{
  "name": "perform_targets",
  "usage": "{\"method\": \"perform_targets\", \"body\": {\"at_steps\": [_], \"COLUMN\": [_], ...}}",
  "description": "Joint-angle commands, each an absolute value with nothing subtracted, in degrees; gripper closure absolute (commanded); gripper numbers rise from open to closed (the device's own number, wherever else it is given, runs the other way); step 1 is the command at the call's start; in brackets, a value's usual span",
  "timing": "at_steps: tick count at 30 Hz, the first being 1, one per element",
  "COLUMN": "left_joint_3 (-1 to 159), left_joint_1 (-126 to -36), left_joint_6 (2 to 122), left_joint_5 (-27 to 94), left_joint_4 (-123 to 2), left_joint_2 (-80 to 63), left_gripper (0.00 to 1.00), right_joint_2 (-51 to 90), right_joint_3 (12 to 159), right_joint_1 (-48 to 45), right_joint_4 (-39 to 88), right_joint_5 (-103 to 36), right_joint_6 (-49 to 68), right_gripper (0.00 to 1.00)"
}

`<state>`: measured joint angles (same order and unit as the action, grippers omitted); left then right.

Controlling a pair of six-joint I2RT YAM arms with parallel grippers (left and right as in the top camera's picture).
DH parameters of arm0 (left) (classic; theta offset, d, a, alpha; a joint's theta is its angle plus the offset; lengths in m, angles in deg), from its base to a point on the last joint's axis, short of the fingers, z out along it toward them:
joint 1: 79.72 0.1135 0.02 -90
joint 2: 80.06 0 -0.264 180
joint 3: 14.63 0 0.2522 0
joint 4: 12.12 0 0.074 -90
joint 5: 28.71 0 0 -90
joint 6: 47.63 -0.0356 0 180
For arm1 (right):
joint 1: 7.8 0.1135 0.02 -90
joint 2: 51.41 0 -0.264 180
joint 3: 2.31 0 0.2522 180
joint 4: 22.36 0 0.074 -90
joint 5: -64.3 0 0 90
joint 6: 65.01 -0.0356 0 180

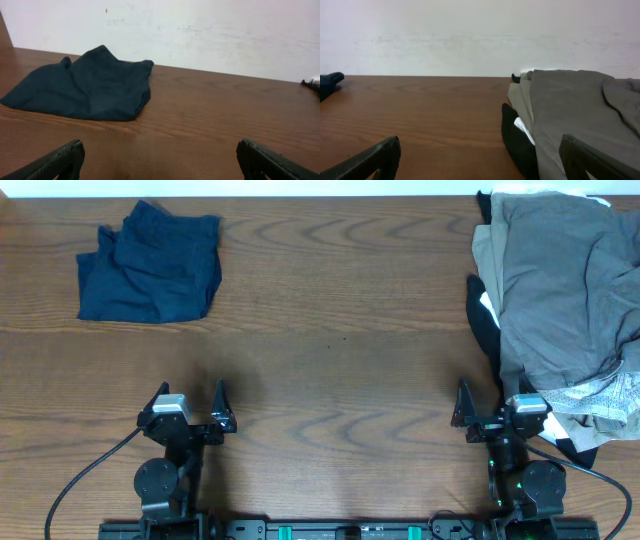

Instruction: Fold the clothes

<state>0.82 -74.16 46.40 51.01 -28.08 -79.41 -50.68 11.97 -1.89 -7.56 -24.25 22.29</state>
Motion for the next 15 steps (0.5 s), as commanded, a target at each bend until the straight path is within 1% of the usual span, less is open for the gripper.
{"method": "perform_targets", "body": {"at_steps": [1, 15], "left_joint_3": [0.45, 0.67], "left_joint_1": [-74.34, -74.34], "left_joint_6": [45.59, 45.59], "left_joint_5": [50.35, 50.35], "left_joint_4": [-30.20, -30.09], "left_joint_2": [-79.35, -77.14], "left_gripper": [0.02, 0.02], "right_joint_2": [-50.74, -50.74], "right_joint_3": [11.77, 11.77], "right_joint_1": [-1.45, -1.45], "right_joint_4": [-7.73, -7.75], "right_joint_5": [-24.42, -24.44], "right_joint_6": [22.95, 22.95], "right_gripper": [0.01, 0.01]}}
